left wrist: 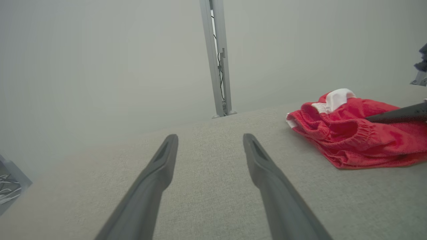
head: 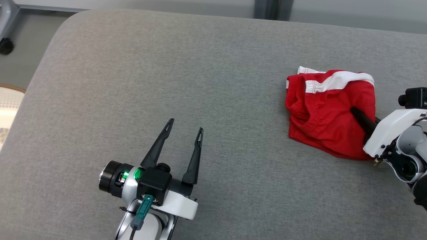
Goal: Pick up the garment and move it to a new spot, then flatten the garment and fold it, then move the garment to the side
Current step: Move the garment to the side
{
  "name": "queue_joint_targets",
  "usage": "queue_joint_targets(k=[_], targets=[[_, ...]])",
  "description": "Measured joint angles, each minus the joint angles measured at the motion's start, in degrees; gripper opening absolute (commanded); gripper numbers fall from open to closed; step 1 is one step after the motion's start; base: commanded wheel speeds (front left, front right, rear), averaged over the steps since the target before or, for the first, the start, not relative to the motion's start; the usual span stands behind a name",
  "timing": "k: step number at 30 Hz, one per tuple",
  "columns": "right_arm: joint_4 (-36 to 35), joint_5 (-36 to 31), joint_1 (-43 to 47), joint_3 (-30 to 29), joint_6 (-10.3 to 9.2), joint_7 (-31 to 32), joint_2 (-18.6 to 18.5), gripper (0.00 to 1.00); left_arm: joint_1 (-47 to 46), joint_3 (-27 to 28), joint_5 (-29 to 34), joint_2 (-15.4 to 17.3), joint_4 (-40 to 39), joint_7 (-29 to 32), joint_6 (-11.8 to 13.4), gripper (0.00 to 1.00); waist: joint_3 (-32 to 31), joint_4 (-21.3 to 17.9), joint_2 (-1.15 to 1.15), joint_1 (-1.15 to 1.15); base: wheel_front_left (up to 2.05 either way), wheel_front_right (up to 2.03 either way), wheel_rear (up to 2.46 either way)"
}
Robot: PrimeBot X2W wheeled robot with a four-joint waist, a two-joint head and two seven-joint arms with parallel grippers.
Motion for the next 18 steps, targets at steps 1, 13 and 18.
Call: queue_joint_targets(k=[1, 13, 18], targets=[[-0.1, -0.3, -0.3, 0.7, 0.0, -0.3, -0.3, 0.0, 0.0, -0.1, 0.0, 0.0, 0.3, 0.0, -0.3, 1.0, -0.1, -0.5, 0.0, 0.0, 0.0, 0.0, 0.0], [-2.6, -2.3, -5.1, 8.4, 0.0, -2.0, -4.8, 0.0, -1.1, -2.6, 0.8, 0.0, 1.1, 0.0, -2.0, 1.0, 0.0, -10.3, 0.0, 0.0, 0.0, 0.0, 0.0], [-4.2, -2.6, -7.6, 10.3, 0.0, -3.0, -7.7, 0.0, -3.7, -4.2, 1.1, 0.0, 1.1, 0.0, -2.3, 1.0, 1.9, -14.8, 0.0, 0.0, 0.0, 0.0, 0.0]])
